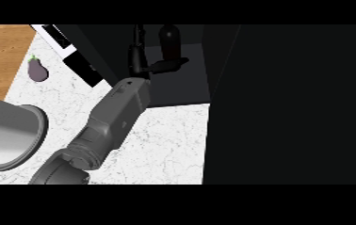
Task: Pick up the wine, place it into the cabinet and close the cabinet
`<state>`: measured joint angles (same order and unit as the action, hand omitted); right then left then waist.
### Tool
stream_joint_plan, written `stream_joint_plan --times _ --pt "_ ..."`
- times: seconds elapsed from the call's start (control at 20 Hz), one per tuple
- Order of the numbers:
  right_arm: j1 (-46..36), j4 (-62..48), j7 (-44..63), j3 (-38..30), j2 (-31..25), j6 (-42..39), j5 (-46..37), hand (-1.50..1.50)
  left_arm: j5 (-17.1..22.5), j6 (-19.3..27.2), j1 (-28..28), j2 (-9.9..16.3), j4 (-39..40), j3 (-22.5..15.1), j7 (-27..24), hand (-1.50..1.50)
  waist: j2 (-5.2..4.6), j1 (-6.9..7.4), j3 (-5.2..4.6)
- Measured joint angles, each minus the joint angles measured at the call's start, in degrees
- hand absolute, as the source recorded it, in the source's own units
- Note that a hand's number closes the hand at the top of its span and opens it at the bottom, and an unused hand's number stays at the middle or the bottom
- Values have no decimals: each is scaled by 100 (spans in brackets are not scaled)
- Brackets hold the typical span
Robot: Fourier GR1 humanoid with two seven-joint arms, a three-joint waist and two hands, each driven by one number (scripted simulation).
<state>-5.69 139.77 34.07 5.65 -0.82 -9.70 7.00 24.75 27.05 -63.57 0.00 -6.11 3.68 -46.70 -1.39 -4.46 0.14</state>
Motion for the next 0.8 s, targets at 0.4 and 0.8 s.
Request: stream_joint_plan --times 0.4,0.8 --pt "-53 -5 67 -11 -15 10 25 -150 -102 -356 31 -5 -15 -31 -146 -150 -1 7 -5" --pt "29 14 70 24 4 -4 39 -150 -191 -706 52 -8 3 -122 -206 -150 12 20 -10"
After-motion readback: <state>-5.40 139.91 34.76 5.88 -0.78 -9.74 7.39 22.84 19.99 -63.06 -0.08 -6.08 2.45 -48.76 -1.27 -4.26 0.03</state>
